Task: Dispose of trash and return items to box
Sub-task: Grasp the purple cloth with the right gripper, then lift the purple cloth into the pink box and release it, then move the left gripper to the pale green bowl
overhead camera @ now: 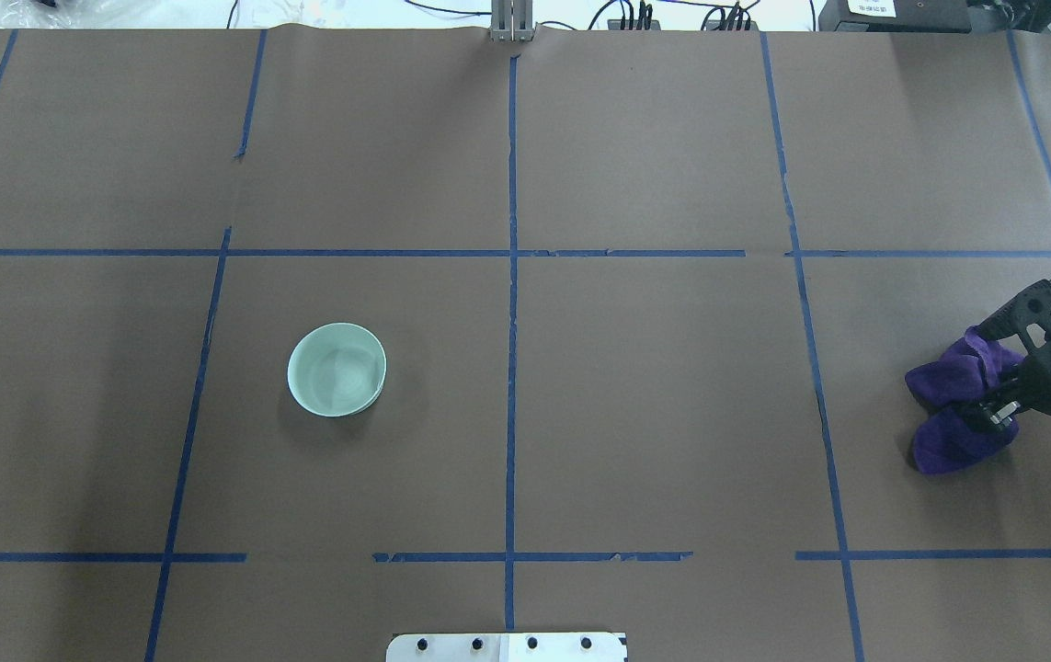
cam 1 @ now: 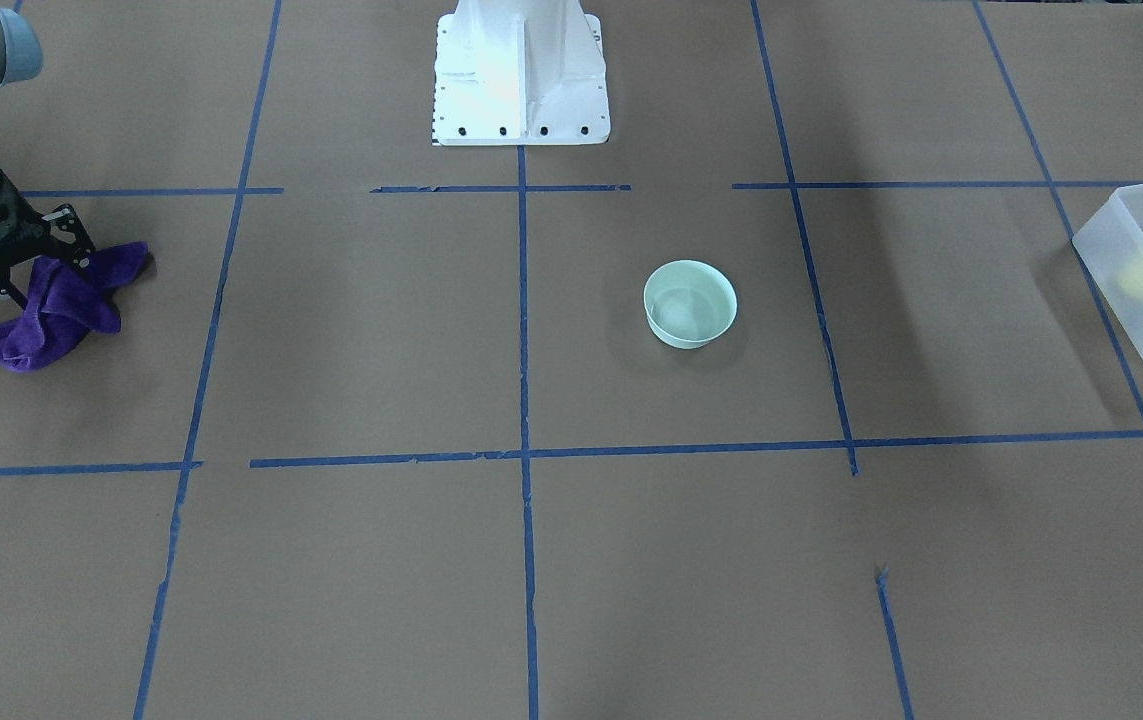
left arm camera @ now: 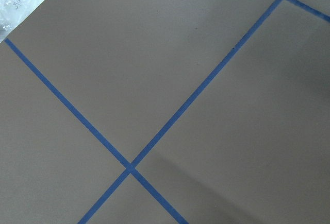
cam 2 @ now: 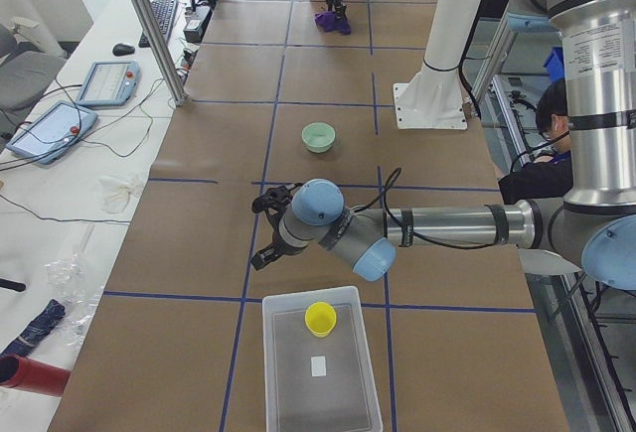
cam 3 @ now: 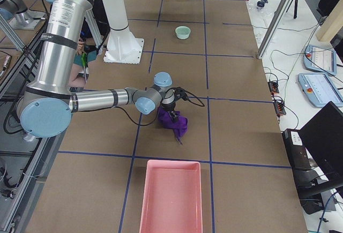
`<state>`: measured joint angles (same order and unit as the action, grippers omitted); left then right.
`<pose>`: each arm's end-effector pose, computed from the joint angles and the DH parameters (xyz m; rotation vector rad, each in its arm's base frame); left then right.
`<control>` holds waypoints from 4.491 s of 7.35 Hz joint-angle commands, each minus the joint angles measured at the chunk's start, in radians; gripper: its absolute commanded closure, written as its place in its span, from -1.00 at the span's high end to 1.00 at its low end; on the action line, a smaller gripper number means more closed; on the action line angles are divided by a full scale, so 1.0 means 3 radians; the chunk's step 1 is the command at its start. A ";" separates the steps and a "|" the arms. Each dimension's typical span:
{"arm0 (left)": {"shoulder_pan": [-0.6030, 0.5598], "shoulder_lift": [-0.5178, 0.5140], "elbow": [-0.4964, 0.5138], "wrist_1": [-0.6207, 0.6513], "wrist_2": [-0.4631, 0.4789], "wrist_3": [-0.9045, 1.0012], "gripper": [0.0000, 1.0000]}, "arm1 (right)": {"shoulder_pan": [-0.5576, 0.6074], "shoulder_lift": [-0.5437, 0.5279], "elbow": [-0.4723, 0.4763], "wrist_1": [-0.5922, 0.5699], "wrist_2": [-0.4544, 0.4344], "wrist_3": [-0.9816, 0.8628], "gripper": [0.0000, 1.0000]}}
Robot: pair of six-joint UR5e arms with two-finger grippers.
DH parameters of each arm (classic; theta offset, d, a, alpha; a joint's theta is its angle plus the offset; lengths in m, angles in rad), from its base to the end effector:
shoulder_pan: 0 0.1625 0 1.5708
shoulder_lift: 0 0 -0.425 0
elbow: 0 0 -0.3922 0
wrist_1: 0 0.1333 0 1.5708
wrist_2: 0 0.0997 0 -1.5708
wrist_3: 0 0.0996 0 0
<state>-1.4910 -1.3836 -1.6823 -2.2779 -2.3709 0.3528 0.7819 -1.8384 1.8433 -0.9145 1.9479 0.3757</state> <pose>-0.0271 -0.4370 0.6069 0.7082 0.6958 0.6494 -0.2267 -0.3612 0.5823 0.3497 -0.6700 -0.5182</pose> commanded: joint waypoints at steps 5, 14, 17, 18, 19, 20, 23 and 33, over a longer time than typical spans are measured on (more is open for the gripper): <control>0.0000 0.0000 -0.0007 -0.0005 -0.0007 -0.0005 1.00 | 0.1448 -0.0048 0.0237 -0.0431 0.1009 -0.2217 -1.00; 0.0005 -0.0082 -0.0053 -0.0015 0.0013 -0.0291 1.00 | 0.3483 0.0601 -0.1273 -0.2063 0.0921 -0.5297 -1.00; 0.0005 -0.0087 -0.0063 -0.0010 0.0024 -0.0474 1.00 | 0.3478 0.0473 -0.1154 -0.1989 0.1012 -0.4875 0.99; 0.0045 -0.0087 -0.0215 0.0010 0.0029 -0.0896 1.00 | 0.3463 0.0473 -0.1093 -0.1948 0.1165 -0.4478 1.00; 0.0122 -0.0082 -0.0333 0.0010 0.0034 -0.1199 1.00 | 0.3428 0.0463 -0.0890 -0.1958 0.1273 -0.3978 1.00; 0.0355 -0.0082 -0.0542 0.0015 0.0090 -0.1652 1.00 | 0.3356 0.0452 -0.0726 -0.1958 0.1375 -0.3568 1.00; 0.1336 -0.0092 -0.1048 0.0015 0.0671 -0.2905 1.00 | 0.3105 0.0412 -0.0545 -0.1882 0.1381 -0.3333 1.00; 0.3104 -0.1156 -0.0621 0.0588 0.2023 -0.5072 0.17 | 0.3090 0.0222 -0.0545 -0.1615 0.1499 -0.3318 1.00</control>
<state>-0.5609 -1.7250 -1.8789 -2.1085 -1.7646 -1.1691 1.7088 -1.7704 1.6797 -1.4017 2.3976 -0.6197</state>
